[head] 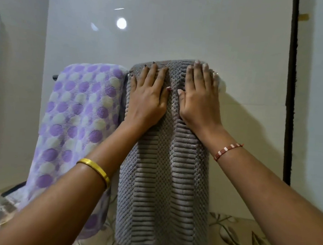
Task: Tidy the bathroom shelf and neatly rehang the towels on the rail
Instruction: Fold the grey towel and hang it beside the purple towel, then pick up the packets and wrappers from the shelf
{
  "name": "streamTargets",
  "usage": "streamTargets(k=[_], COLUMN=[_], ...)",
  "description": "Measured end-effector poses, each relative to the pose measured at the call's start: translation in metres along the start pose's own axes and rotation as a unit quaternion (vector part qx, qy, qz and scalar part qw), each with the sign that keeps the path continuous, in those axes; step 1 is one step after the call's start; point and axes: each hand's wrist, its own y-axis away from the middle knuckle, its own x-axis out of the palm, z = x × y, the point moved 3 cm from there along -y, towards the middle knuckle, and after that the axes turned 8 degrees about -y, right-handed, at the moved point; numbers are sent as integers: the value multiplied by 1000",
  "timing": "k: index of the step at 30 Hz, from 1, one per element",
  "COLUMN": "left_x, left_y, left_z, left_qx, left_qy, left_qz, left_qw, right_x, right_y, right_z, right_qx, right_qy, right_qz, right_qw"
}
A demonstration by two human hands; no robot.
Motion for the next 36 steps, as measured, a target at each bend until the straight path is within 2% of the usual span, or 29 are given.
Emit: streamTargets(k=[4,9,19,26,33,36], left_x=[2,0,-50,-94,-139,-149], left_y=[47,107,188,235,277,294], left_z=[-2,2,37,64,69,72], left_qx=[-5,-8,-71,-175,-282,-318], left_qy=[6,18,23,-42,-107,-130], left_qz=[-6,23,9,9,1,13], left_qw=[1000,1000,997,984,953,939], right_x=[7,16,28,24,17,20], right_y=[35,90,155,178,206,218], right_z=[14,39,115,163,197,214], right_qx=[-18,-45,-114,-175,-207,-200], right_qy=[-6,-44,-155,-244,-369,-416], right_qz=[7,-25,-5,24,27,52], right_qw=[1000,998,981,953,906,886])
